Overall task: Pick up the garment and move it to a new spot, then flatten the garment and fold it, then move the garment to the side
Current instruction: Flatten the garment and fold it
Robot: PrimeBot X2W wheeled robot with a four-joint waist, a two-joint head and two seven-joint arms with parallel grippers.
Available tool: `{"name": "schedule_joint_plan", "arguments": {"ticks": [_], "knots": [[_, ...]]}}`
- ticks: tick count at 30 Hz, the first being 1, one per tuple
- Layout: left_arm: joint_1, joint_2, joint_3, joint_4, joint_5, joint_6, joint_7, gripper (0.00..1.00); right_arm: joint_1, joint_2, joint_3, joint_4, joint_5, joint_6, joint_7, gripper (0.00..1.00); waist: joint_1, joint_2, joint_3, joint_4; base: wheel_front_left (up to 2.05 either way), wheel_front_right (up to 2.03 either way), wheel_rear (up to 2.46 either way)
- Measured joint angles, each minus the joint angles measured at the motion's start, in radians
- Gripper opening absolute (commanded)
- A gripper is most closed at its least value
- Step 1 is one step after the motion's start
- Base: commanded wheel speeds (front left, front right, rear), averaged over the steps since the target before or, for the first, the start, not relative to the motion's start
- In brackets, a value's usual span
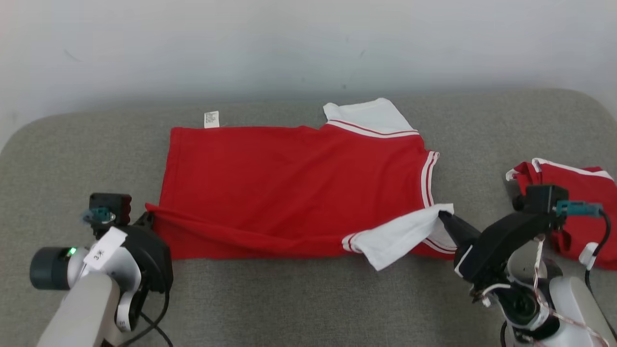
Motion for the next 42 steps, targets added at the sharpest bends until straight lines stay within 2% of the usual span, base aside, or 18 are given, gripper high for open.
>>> {"name": "schedule_joint_plan", "arguments": {"ticks": [6, 14, 24, 32, 33, 34, 35, 42], "knots": [[-0.069, 0.0, 0.0, 0.023, 0.001, -0.007, 0.034, 0.0, -0.136, 0.001, -0.017, 0.103, 0.013, -0.012, 0.053, 0.0, 0.0, 0.0, 0.054, -0.014, 0.0, 0.0, 0.0], [-0.162, -0.026, -0.004, 0.075, 0.007, -0.007, 0.052, 0.0, -0.312, 0.001, -0.026, 0.243, -0.002, -0.017, 0.062, 0.0, 0.0001, 0.0001, 0.126, -0.014, 0.0, 0.0, 0.0], [-0.237, -0.065, -0.008, 0.138, 0.016, -0.005, 0.044, 0.0, -0.464, 0.002, -0.038, 0.396, -0.03, -0.018, 0.028, 0.0, 0.0001, 0.0001, 0.179, 0.025, 0.0, 0.0, 0.0], [-0.256, -0.072, -0.003, 0.189, 0.017, 0.011, 0.021, 0.0, -0.527, 0.003, -0.046, 0.511, -0.045, -0.018, -0.015, 0.0, 0.0, 0.0001, 0.192, 0.065, 0.0, 0.0, 0.0], [-0.26, -0.072, -0.002, 0.194, 0.017, 0.011, 0.013, 0.01, -0.533, 0.003, -0.047, 0.523, -0.044, -0.018, -0.02, 0.5, 0.0, 0.0, 0.193, 0.068, 0.0, 0.0, 0.0], [-0.261, -0.072, -0.001, 0.201, 0.017, 0.011, 0.01, 0.44, -0.541, 0.003, -0.047, 0.537, -0.044, -0.018, -0.029, 1.0, 0.0, 0.0001, 0.193, 0.071, 0.0, 0.0, 0.0], [-0.261, -0.072, -0.001, 0.208, 0.017, 0.01, 0.006, 1.0, -0.547, 0.003, -0.045, 0.544, -0.044, -0.018, -0.037, 1.0, 0.0, 0.0, 0.193, 0.072, 0.0, 0.0, 0.0], [-0.263, -0.08, -0.008, 0.241, 0.017, -0.008, -0.04, 1.0, -0.568, 0.004, -0.034, 0.605, -0.021, -0.015, -0.076, 1.0, -0.0001, 0.0, 0.184, 0.073, 0.0, 0.0, 0.0]]}}
